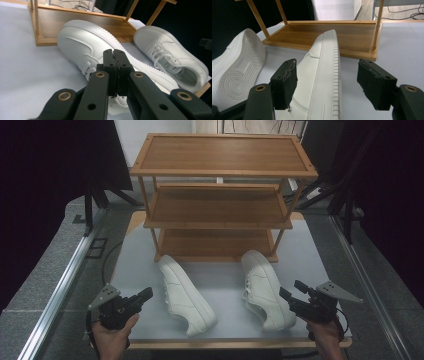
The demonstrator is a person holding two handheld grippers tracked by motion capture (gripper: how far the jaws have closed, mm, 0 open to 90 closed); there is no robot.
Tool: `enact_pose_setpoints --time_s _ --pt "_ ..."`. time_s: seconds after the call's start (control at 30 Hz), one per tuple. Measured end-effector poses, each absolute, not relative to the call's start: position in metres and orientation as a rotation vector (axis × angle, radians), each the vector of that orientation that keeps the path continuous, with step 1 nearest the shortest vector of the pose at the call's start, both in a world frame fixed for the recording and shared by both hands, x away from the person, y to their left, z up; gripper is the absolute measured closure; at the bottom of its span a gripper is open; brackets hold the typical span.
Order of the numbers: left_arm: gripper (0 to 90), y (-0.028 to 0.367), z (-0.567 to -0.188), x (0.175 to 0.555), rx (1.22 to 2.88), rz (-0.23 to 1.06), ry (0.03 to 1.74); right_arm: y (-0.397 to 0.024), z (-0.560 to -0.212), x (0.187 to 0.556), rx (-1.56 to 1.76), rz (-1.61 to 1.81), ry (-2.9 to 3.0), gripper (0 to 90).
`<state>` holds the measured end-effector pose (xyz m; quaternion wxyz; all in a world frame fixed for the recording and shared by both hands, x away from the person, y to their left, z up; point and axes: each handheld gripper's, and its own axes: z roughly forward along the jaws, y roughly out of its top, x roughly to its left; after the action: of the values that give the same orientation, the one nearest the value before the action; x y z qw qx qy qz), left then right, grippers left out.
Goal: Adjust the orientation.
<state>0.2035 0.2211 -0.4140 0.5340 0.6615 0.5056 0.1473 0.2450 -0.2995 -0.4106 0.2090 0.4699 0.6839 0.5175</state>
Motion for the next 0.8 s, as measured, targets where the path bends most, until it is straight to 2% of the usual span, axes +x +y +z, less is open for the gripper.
enact_pose_setpoints --time_s 0.37,0.8 --pt "90.0 0.213 -0.444 0.179 1.629 0.291 1.237 -0.305 -0.410 0.244 1.342 1.442 1.881 32.8" --pt "90.0 0.175 -0.466 0.171 1.735 0.197 1.183 -0.304 -0.411 0.245 1.359 1.422 1.874 32.7"
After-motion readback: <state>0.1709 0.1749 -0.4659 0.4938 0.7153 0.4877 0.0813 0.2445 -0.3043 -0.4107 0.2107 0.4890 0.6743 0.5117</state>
